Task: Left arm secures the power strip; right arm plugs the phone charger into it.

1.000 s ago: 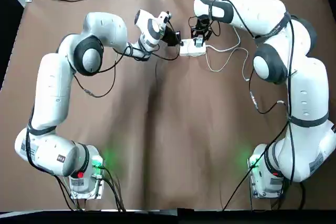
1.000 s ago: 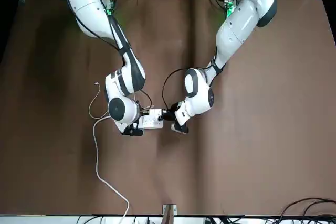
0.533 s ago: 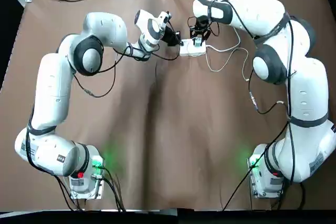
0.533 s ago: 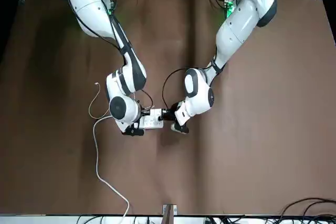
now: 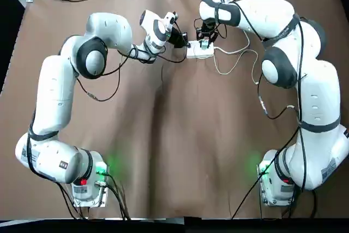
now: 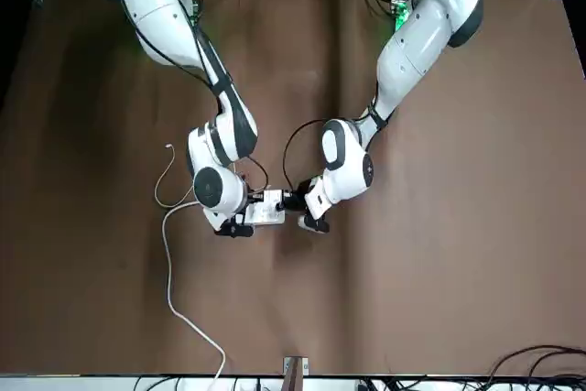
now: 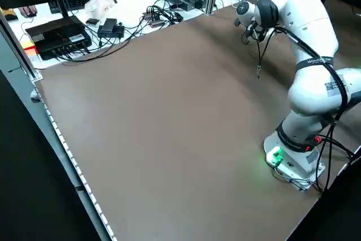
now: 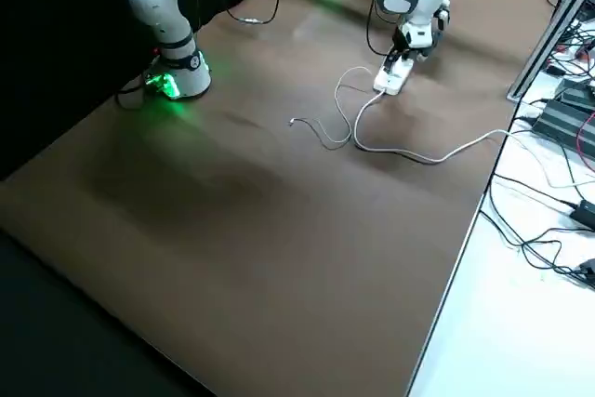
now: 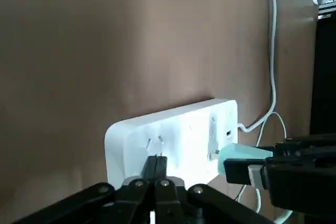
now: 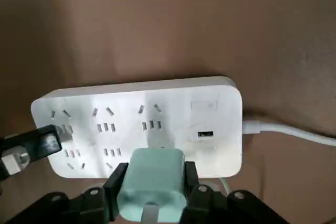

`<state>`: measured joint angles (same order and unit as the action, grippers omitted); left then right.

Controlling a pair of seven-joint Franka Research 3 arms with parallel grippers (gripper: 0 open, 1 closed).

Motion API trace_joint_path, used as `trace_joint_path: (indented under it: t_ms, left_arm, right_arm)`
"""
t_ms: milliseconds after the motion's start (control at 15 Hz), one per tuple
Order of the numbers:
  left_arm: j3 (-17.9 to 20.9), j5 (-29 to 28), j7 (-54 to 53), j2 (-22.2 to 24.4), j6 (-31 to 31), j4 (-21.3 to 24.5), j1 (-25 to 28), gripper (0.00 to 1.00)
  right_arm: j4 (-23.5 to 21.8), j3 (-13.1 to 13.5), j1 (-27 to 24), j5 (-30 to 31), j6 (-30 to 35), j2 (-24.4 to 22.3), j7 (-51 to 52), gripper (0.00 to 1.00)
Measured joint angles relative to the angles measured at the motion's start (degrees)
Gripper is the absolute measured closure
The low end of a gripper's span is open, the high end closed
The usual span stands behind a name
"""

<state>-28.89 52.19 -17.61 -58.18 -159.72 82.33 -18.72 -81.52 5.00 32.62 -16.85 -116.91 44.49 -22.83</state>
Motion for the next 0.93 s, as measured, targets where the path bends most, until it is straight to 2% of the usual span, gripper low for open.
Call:
trace_joint_path:
  t_ms: [933]
  left_arm:
    - [0.0, 0.0, 0.0, 0.0, 0.0, 0.0, -0.2, 0.99]
  right_arm:
    - [0.0, -0.1, 0.4, 0.1, -0.9, 0.7, -0.4, 0.52]
